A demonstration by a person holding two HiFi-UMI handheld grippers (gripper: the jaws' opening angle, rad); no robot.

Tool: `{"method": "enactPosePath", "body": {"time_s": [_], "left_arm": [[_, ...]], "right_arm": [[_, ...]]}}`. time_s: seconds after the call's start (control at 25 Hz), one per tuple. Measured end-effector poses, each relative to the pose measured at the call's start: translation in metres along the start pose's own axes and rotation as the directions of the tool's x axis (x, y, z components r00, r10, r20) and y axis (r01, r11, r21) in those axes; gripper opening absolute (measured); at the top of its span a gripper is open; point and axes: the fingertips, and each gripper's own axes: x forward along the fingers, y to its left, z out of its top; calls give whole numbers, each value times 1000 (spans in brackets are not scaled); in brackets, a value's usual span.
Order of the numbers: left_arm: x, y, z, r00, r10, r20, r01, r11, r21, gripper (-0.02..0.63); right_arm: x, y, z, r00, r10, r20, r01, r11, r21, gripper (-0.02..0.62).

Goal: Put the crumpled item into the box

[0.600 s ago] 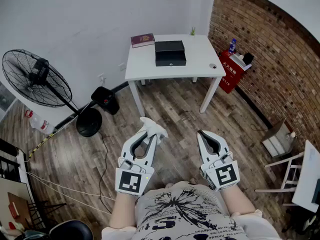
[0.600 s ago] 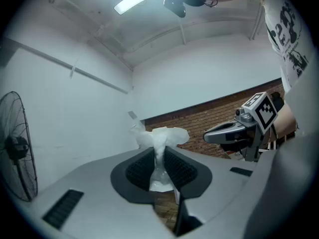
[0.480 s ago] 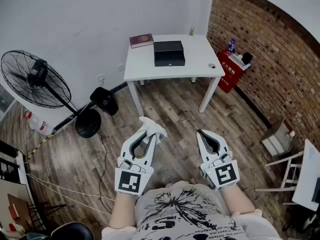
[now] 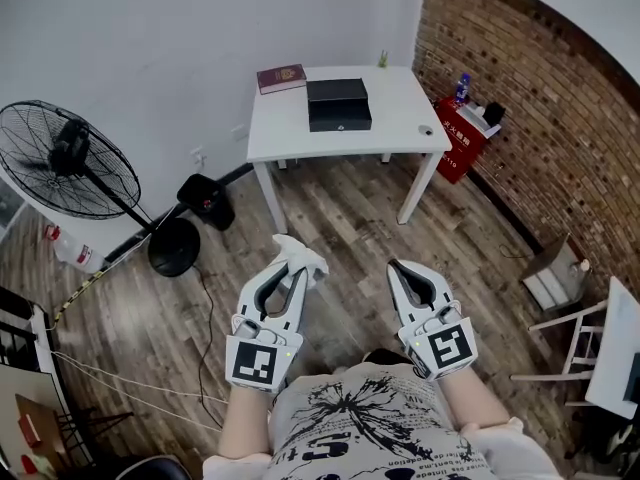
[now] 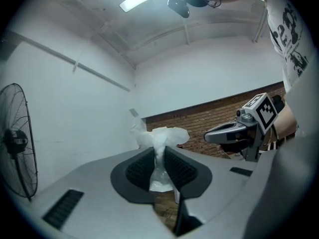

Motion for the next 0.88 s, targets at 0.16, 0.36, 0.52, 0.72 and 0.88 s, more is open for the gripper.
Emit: {"method": "enactPosePath", "body": {"time_s": [0.16,0.36,0.52,0.72,0.88], "left_arm": [[13,10,-10,1000,-7,-24,7,1000,8,75],[51,21,-21,999,6,-36,-5,1000,9,75],[109,25,-30,998,23,-52,-22,999,23,75],[191,42,-33,994,72,-83,-70,997,34,75],[258,59,-34,989,104,-103,-101,994,35,75]], "right_arm": [[11,-17,-5,1000,-14,-12,15,1000,17,15],[39,-53,-20,1000,-5,-23,6,999,32,15],[76,-99,-33,999,34,-26,-33,999,30,15],[134,-173,-37,996,84,-12,-83,995,50,15],[181,-236,-35,995,101,-9,-100,992,75,15]]}}
